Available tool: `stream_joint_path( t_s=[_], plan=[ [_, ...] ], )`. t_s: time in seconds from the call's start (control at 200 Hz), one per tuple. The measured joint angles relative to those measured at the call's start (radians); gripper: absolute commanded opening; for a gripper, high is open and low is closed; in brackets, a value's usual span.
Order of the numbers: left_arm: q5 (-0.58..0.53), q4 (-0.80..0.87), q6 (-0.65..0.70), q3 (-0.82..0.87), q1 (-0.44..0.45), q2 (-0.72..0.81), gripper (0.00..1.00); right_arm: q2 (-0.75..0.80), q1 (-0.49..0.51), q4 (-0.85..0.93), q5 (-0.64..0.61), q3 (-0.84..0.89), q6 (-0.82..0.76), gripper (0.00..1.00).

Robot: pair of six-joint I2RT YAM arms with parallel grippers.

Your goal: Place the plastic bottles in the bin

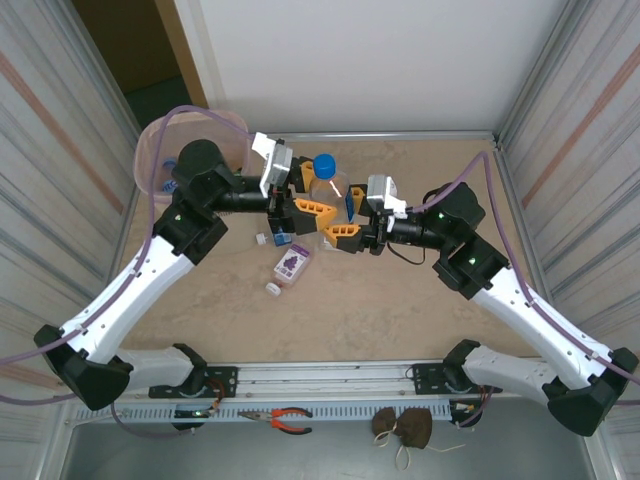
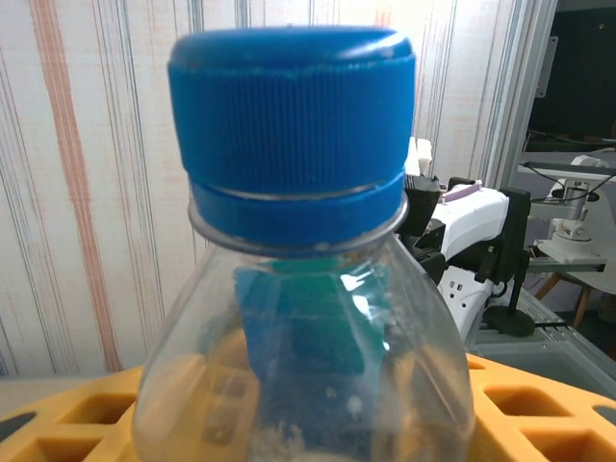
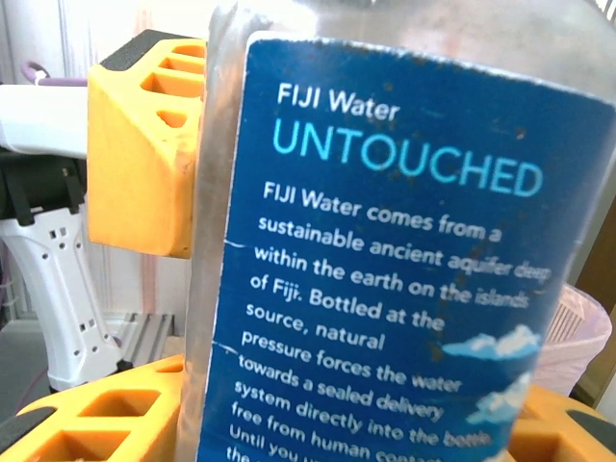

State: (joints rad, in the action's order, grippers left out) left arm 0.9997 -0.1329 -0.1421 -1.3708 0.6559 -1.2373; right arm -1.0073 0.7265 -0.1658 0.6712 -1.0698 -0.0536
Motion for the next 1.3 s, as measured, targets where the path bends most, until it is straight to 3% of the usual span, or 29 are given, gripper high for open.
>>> stream_joint_path(
  t_s=[0.2, 0.386, 0.551, 1.002, 1.303],
  plan=[
    [-0.002, 0.013, 0.014, -0.01, 0.0, 0.0, 0.5, 0.0, 0.002, -0.001, -0.016, 0.0, 0.0, 0.55],
    [-0.021, 0.062, 0.046, -0.042, -0.003, -0.001, 0.5, 0.033, 0.006, 0.027, -0.068, 0.0, -0.002, 0.7],
    [-0.071, 0.132, 0.066, -0.077, -0.047, 0.002, 0.49, 0.083, 0.005, 0.067, -0.134, 0.002, -0.002, 0.76],
    [-0.435, 0.571, 0.127, -0.342, -0.352, -0.035, 0.49, 0.178, 0.005, 0.182, -0.266, 0.019, -0.009, 0.77],
    [-0.534, 0.817, 0.085, -0.464, -0.607, -0.207, 0.48, 0.178, 0.004, 0.224, -0.289, 0.019, -0.01, 0.77]
  ],
)
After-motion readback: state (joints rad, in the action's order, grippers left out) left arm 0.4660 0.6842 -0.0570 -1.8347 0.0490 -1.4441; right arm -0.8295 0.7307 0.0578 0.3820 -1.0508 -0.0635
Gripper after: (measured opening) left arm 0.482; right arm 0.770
